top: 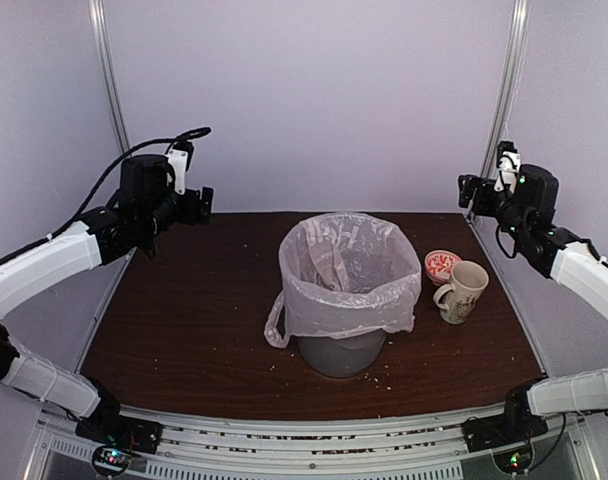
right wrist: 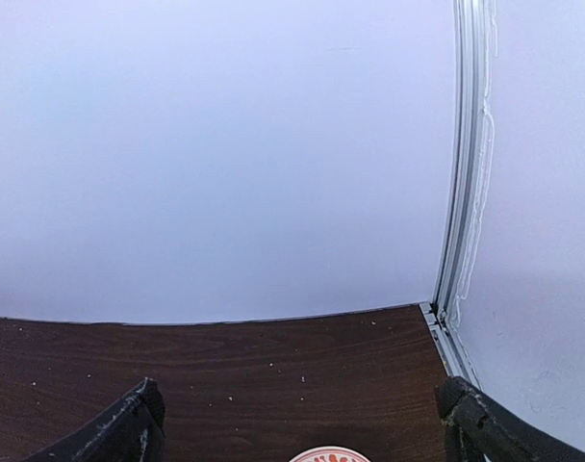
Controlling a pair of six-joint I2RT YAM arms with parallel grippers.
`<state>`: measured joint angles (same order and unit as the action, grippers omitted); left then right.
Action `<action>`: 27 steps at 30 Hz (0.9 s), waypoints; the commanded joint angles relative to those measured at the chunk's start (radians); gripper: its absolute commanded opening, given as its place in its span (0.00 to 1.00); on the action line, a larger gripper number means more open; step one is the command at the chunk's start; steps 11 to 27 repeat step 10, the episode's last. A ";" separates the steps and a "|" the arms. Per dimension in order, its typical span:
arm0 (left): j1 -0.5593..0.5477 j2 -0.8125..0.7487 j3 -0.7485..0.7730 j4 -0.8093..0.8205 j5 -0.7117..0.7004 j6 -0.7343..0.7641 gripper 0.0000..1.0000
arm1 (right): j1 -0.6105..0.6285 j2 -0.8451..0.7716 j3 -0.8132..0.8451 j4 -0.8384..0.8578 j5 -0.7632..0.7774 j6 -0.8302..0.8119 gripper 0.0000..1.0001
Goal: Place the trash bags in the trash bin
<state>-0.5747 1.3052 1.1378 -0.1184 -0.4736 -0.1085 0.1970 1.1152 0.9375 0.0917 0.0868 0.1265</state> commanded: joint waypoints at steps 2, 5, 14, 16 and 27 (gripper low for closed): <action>0.002 -0.056 0.003 0.069 0.083 0.040 0.93 | 0.022 -0.025 0.004 0.064 0.014 -0.009 1.00; 0.001 -0.055 0.000 0.068 0.065 0.055 0.93 | 0.022 -0.025 0.004 0.061 0.013 -0.010 1.00; 0.002 -0.044 0.005 0.057 0.080 0.055 0.93 | 0.024 -0.017 0.010 0.051 0.007 -0.025 1.00; 0.002 -0.044 0.005 0.057 0.080 0.055 0.93 | 0.024 -0.017 0.010 0.051 0.007 -0.025 1.00; 0.002 -0.044 0.005 0.057 0.080 0.055 0.93 | 0.024 -0.017 0.010 0.051 0.007 -0.025 1.00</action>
